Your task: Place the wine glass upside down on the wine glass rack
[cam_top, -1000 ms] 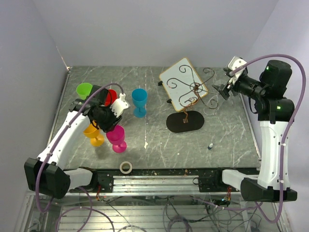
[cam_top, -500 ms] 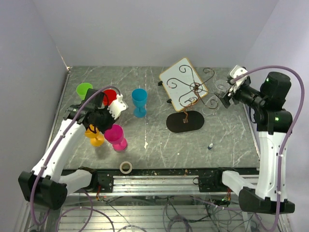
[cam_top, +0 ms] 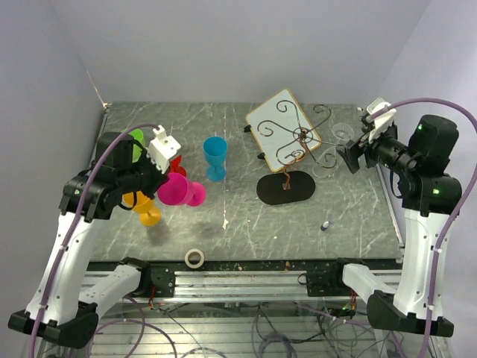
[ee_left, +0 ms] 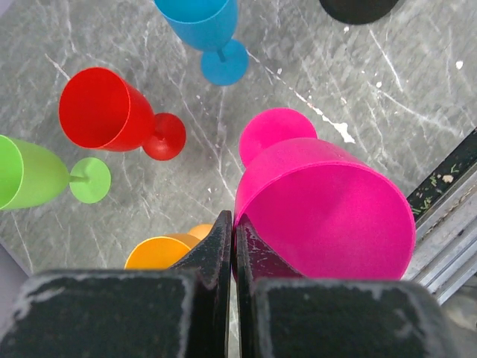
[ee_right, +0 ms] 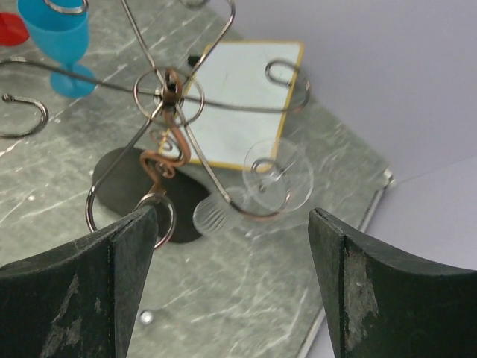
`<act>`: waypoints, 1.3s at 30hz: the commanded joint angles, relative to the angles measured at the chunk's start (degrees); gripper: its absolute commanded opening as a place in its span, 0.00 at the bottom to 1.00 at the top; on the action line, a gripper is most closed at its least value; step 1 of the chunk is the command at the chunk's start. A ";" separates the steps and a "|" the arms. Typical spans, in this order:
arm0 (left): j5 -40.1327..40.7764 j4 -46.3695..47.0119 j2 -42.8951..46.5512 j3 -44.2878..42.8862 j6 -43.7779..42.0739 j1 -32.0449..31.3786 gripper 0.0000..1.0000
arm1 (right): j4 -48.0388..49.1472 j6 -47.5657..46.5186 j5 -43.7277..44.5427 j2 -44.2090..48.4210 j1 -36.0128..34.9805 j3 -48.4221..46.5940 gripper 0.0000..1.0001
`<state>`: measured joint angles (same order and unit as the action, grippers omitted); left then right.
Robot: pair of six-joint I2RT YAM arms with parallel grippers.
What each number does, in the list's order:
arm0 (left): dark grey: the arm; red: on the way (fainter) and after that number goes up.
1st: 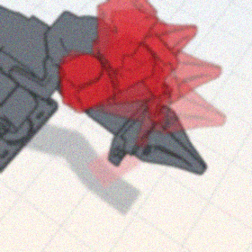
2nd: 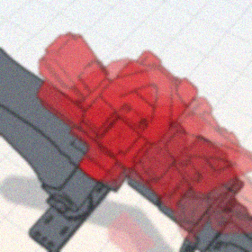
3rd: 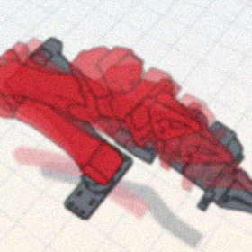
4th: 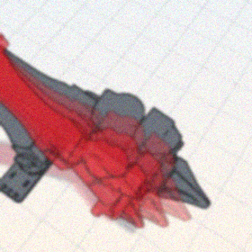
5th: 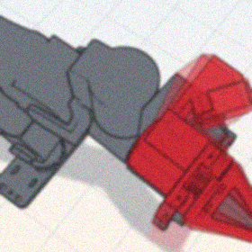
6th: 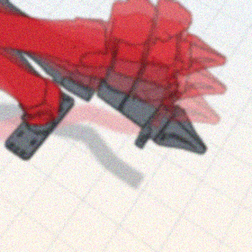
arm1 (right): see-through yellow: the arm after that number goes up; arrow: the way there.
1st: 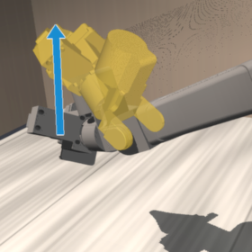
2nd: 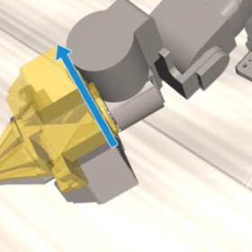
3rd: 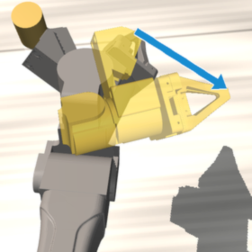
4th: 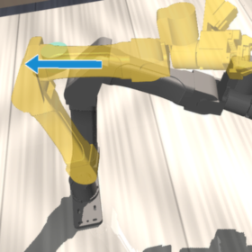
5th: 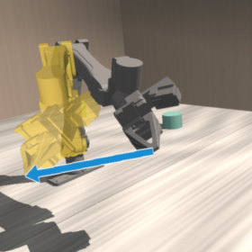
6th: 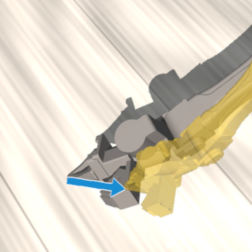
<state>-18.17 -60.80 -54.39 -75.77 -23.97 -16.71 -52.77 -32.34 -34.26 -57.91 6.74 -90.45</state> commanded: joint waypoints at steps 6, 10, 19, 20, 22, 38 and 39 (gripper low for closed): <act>-0.95 1.22 2.79 -1.98 6.49 -0.03 0.07 | -7.08 3.31 0.14 1.79 1.85 3.79 0.82; 0.05 1.84 2.98 -3.22 7.26 -0.03 0.07 | -6.96 5.22 1.08 0.53 2.77 1.92 0.82; -0.94 7.61 2.75 -7.02 9.91 -0.07 0.07 | -7.77 6.45 -2.59 -4.96 4.24 -3.03 0.80; -1.83 8.59 2.53 -7.68 10.63 -0.03 0.07 | -7.79 6.87 -3.55 -6.10 4.24 -4.55 0.79; -3.14 10.81 1.75 -9.28 12.46 -0.08 0.07 | -7.71 8.29 -6.57 -8.76 4.24 -7.52 0.77; -13.52 25.19 -12.04 -28.54 28.46 -0.03 0.07 | 23.63 34.59 -26.75 -17.77 -7.42 -8.65 0.65; -13.88 25.84 -12.78 -28.90 29.47 -0.07 0.07 | 25.71 36.29 -26.63 -18.29 -8.89 -8.12 0.65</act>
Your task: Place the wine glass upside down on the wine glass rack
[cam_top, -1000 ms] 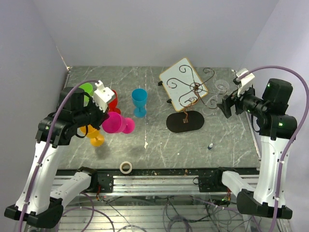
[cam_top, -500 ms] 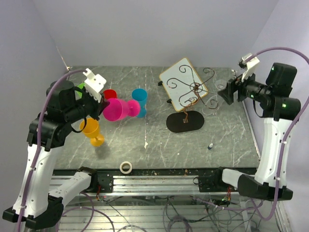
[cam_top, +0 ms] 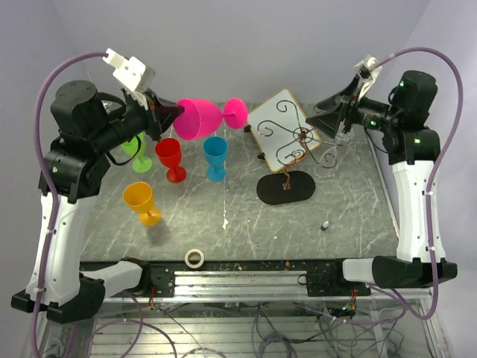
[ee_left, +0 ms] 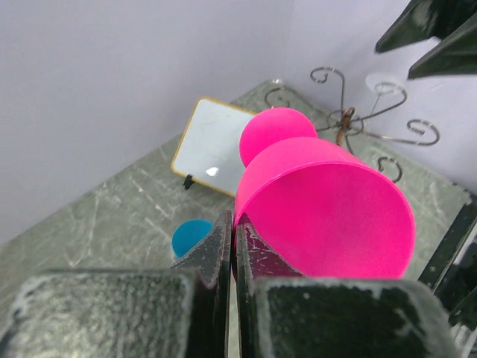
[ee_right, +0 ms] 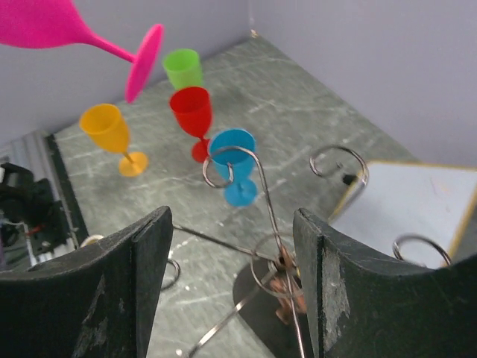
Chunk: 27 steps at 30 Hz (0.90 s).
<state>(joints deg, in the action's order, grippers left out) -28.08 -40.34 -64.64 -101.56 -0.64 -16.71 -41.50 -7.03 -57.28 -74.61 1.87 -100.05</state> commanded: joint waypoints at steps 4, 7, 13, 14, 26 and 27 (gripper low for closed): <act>-3.79 9.21 -3.49 -2.43 8.24 -0.13 0.07 | 21.54 14.89 -1.13 -3.26 -9.93 3.04 0.66; -2.82 12.45 -2.87 -0.62 9.76 -0.14 0.07 | 27.98 19.29 0.19 -4.04 -13.55 5.26 0.70; -3.10 18.39 -1.12 3.52 11.44 -0.17 0.07 | 30.28 22.83 2.92 -8.31 -19.07 4.01 0.71; -2.86 19.05 -0.85 4.25 11.34 -0.17 0.07 | 30.68 22.78 3.40 -8.64 -19.88 3.79 0.71; -1.34 23.01 1.60 10.00 10.68 -0.17 0.07 | 31.21 22.36 7.60 -12.87 -25.42 0.16 0.51; -1.31 22.90 1.65 10.12 10.50 -0.12 0.07 | 30.81 21.93 7.88 -13.04 -25.69 -0.26 0.49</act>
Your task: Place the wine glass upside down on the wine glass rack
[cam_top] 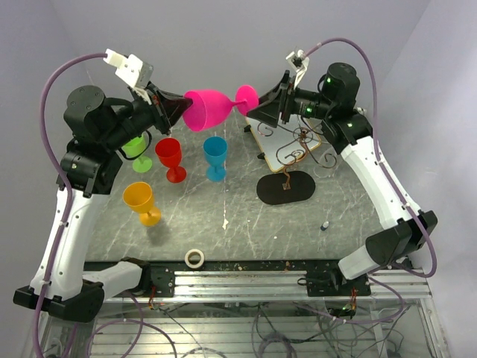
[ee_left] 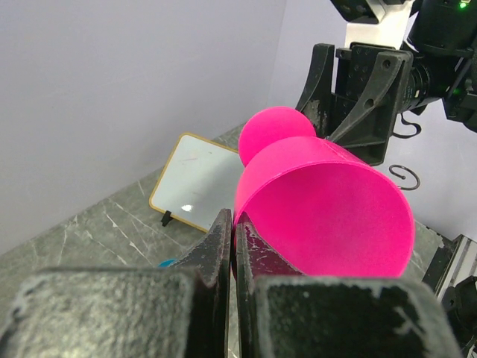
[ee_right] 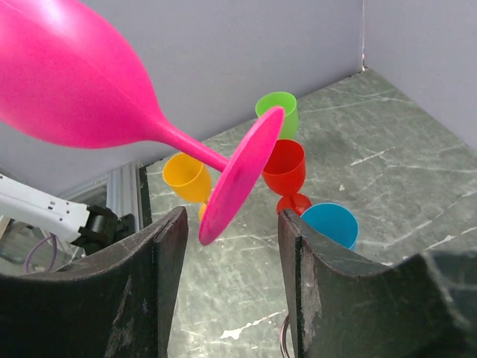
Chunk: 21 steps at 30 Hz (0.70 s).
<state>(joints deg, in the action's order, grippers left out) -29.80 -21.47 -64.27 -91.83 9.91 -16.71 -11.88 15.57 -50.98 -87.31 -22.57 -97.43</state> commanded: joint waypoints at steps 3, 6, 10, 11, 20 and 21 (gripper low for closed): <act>0.68 3.49 1.42 0.72 -0.65 -0.17 0.07 | 0.52 -1.11 2.89 -0.77 -1.56 -3.46 0.38; 0.49 3.17 1.53 1.22 -1.06 -0.14 0.07 | 0.59 -0.86 3.78 -1.14 -1.69 -3.47 0.25; 0.89 3.66 2.01 2.69 -0.71 -0.17 0.07 | 0.20 -0.65 5.69 -1.38 -1.69 -3.56 0.02; 0.88 3.76 2.09 3.02 -0.51 -0.17 0.07 | -0.12 -0.90 6.15 -1.31 -1.69 -3.56 0.00; 5.64 1.85 4.64 3.86 0.67 -0.16 0.51 | -6.30 -9.95 16.74 1.59 0.04 -5.09 0.00; 6.42 1.09 5.06 3.85 -0.01 -0.15 0.56 | -6.36 -10.36 17.25 2.00 0.98 -5.03 0.00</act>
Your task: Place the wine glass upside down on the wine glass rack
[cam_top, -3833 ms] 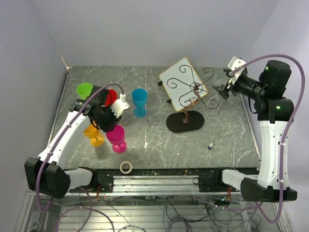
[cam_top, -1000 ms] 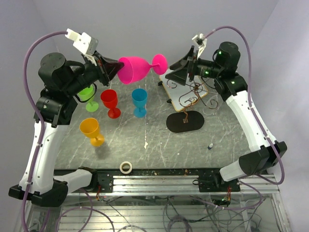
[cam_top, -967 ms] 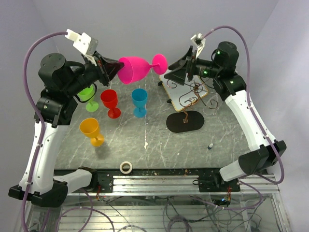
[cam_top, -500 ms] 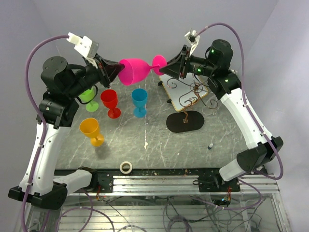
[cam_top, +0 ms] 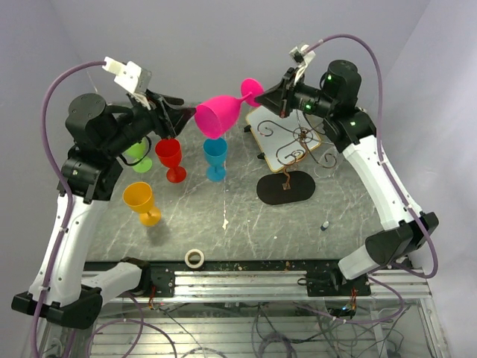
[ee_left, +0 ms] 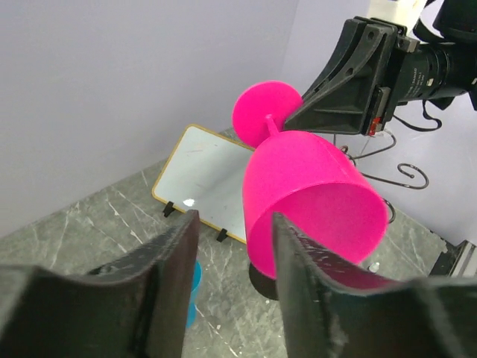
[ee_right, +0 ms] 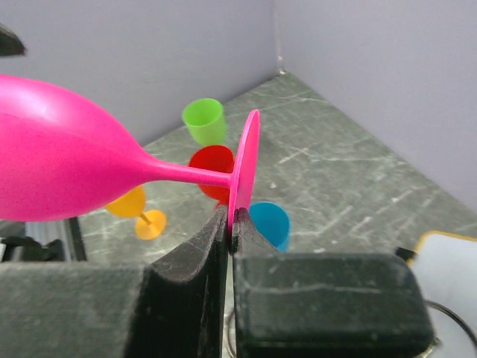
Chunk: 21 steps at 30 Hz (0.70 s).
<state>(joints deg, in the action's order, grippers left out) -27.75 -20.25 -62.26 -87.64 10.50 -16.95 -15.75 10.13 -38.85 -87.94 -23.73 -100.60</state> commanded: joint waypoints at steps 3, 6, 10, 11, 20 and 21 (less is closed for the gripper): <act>6.45 -2.94 4.67 -0.43 -3.16 0.08 0.66 | -2.77 -5.11 5.22 3.77 5.93 -1.80 0.00; 7.87 -5.37 6.26 -0.58 -5.82 0.11 0.73 | -3.76 -5.59 4.70 4.24 10.34 -2.97 0.00; 8.46 -9.70 7.88 -1.42 -10.35 0.09 0.80 | -8.52 -13.81 11.34 4.46 12.50 -7.18 0.00; 8.34 -10.93 8.17 -1.55 -11.85 0.14 0.82 | -9.53 -16.38 14.87 4.45 12.49 -8.09 0.00; 11.43 -24.23 11.75 -1.15 -29.94 0.29 0.89 | -15.86 -35.80 30.40 4.38 12.69 -11.26 0.00; 11.78 -25.12 12.33 -1.14 -31.55 0.38 0.89 | -16.66 -37.20 31.25 4.23 12.71 -11.63 0.00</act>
<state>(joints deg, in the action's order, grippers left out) -18.98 -38.46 -51.92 -87.70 -11.03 -16.95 -28.51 -16.95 -15.20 -83.99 -11.03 -110.08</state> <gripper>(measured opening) 0.883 0.024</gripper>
